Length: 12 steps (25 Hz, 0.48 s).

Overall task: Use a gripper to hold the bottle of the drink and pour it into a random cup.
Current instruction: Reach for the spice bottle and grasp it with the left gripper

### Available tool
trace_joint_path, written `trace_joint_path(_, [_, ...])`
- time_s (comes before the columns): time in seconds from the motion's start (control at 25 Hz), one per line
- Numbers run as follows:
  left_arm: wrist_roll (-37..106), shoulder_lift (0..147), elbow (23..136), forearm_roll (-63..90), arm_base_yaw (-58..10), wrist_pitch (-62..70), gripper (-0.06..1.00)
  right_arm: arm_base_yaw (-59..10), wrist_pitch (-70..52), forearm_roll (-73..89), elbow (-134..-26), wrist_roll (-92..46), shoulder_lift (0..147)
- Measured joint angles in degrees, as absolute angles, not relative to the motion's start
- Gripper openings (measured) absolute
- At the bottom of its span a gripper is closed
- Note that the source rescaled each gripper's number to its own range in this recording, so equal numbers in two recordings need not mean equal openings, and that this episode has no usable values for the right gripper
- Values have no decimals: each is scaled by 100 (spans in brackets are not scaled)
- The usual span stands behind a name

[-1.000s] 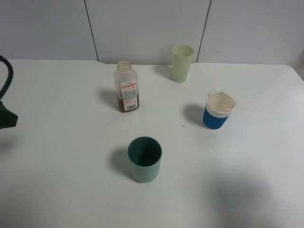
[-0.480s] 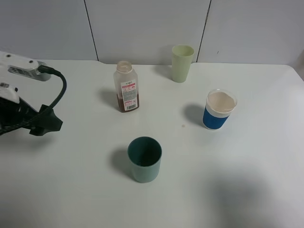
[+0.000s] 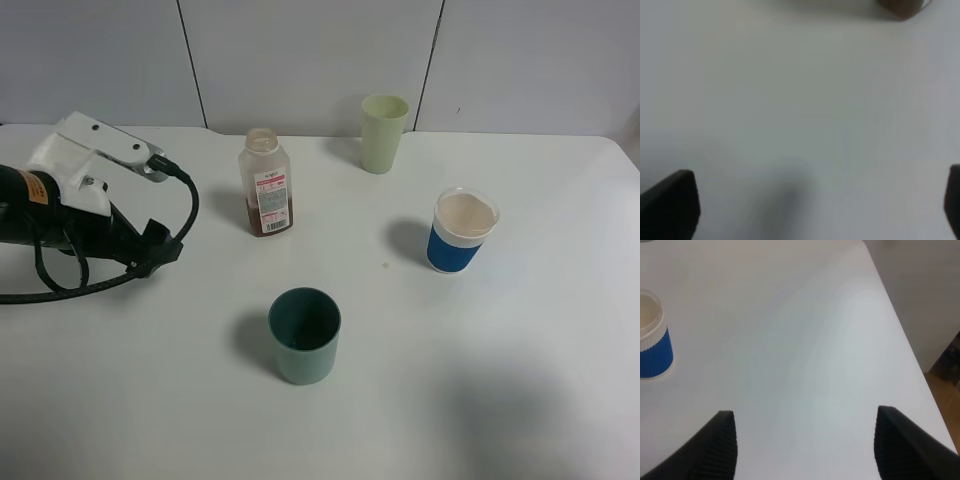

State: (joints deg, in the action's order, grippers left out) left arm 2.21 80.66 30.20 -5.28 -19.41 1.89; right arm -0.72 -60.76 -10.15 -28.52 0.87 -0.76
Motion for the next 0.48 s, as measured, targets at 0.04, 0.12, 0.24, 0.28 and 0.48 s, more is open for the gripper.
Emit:
trace_joint_path(0.04, [45, 8154, 3020, -735, -1941, 51, 99, -72, -6076, -1015, -2852, 87, -76])
trace_joint_path(0.12, [-338, 8362, 3020, -1163, -1941, -303, 99, -72, -6076, -1015, -2852, 87, -76])
trace_joint_path(0.24, [-1024, 8651, 3020, -1963, -1941, -975, 99, -72, -6076, -1015, -2852, 87, -76])
trace_joint_path(0.28, [-1274, 8760, 3020, -2195, -1941, -1264, 99, -72, -6076, -1015, -2852, 87, -76])
trace_joint_path(0.48, [-1912, 9263, 3025, -3105, -1941, -2697, 99, -72, -6076, -1015, -2852, 87, -76])
